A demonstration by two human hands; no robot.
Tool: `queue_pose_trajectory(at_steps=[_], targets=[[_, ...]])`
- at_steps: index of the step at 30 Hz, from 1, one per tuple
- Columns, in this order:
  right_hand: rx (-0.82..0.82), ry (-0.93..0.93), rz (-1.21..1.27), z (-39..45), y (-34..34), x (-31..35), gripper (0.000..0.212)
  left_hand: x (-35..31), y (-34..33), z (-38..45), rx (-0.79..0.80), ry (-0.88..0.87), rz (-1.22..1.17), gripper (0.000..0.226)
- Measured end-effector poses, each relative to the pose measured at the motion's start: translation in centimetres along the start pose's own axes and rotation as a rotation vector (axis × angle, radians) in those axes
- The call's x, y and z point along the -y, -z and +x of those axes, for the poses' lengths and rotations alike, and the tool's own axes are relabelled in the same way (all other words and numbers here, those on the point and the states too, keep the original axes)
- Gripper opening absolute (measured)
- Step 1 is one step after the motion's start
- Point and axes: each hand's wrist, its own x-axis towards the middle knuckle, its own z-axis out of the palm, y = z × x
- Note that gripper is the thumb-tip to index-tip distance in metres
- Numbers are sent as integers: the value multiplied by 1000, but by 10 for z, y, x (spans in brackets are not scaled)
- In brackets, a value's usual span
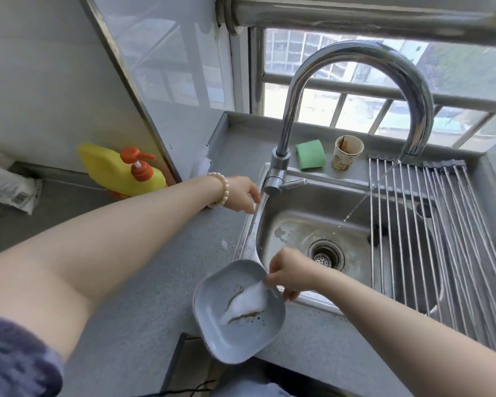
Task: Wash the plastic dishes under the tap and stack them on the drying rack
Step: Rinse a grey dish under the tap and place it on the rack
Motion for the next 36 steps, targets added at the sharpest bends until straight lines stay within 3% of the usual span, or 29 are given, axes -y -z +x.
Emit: queue_pose_trajectory(at_steps=[4,7,9,11,13,16,18,20,22,25,26,28,30,33,36], targets=[[-103,24,-57,-9,8,5,34,13,-4,-6,37,16,-16,38],[-206,44,35,-19,26,0,33,18,-6,-9,10,19,-82,31],[-309,53,144,-27,48,-12,31,15,-6,-14,-37,34,-310,32],[-430,43,145,-34,74,-27,34,4,-6,-21,27,78,-714,43],[-537,21,61,-39,95,-38,37,-11,-10,-24,180,75,-965,51],[-682,30,-93,-46,106,-47,36,-41,-30,-21,297,14,-1026,55],[-805,12,-231,-52,101,-51,11,-61,-45,-14,196,-19,-1086,42],[-941,-9,-530,-53,84,-62,33,-72,-57,-2,44,-26,-1151,32],[-906,57,-706,-58,64,-71,43,-78,-64,10,-63,-9,-1199,29],[-541,-50,-685,-64,47,-71,114,-91,-75,19,-129,-52,-1229,28],[-510,-126,-622,-60,51,-68,118,-97,-78,20,-135,-72,-1250,28],[-521,-145,-490,-43,61,-64,94,-111,-83,23,-160,-92,-1310,27],[-463,99,-419,-38,59,-56,74,-116,-86,30,-216,-121,-1351,26],[-272,212,-587,-58,52,-73,90,-109,-87,34,-213,-99,-1352,25],[-424,-37,-690,-63,75,-92,104,-106,-93,32,-137,-56,-1380,26]])
